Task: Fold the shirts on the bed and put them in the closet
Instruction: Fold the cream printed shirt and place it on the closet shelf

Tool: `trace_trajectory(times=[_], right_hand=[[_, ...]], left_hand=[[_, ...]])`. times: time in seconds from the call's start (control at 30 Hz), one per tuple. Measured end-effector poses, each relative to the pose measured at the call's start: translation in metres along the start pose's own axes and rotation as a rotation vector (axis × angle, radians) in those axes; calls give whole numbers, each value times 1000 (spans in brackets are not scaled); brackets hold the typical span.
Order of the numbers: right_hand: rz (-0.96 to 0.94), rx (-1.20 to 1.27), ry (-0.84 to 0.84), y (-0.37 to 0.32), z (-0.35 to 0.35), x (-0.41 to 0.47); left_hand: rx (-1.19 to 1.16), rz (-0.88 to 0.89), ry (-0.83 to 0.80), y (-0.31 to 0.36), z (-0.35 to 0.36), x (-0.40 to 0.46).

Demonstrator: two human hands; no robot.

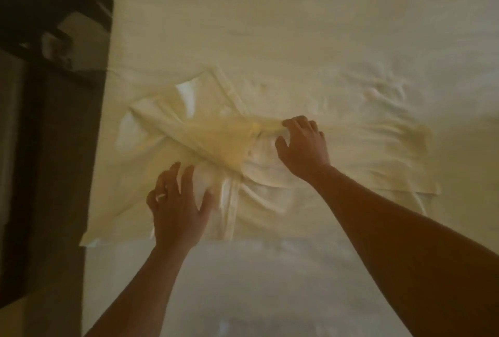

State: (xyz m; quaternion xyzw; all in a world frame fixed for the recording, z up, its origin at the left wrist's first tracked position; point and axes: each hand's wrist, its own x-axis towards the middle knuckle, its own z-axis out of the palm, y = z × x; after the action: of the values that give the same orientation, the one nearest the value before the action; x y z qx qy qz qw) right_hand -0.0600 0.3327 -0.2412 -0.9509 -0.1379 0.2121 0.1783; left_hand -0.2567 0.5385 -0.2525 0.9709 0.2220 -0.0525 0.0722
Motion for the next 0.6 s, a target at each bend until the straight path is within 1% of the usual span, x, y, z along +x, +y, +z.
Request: trace_trajectory(times=[0.1,0.17,0.23,0.3,0.43,0.5,0.57,0.6], right_hand=[[24,83,-48,-56,12,36],[63,117,-64,-86,19,58],[105,129,-72,-106,23,74],[150,146,-85,-122,26,84],[307,311,-99,-139,30,89],[267,355,-73,-148,28,81],[115,293,-12,-159,22,64],[18,225,34,-166,18,54]], left_hand=[[80,-67,-102,-52,3,-8],[101,-38,-139,-71,11,-14],[98,4,-159,-78,22,-16],[74,-13,-167,-79,27,-14],[26,-23,-206,-79,31,-13],[11,-14,-229,-80,24,-13],[-67,-28,-301,-83,12,-9],[-152,-65,-332,-82,2,-5]])
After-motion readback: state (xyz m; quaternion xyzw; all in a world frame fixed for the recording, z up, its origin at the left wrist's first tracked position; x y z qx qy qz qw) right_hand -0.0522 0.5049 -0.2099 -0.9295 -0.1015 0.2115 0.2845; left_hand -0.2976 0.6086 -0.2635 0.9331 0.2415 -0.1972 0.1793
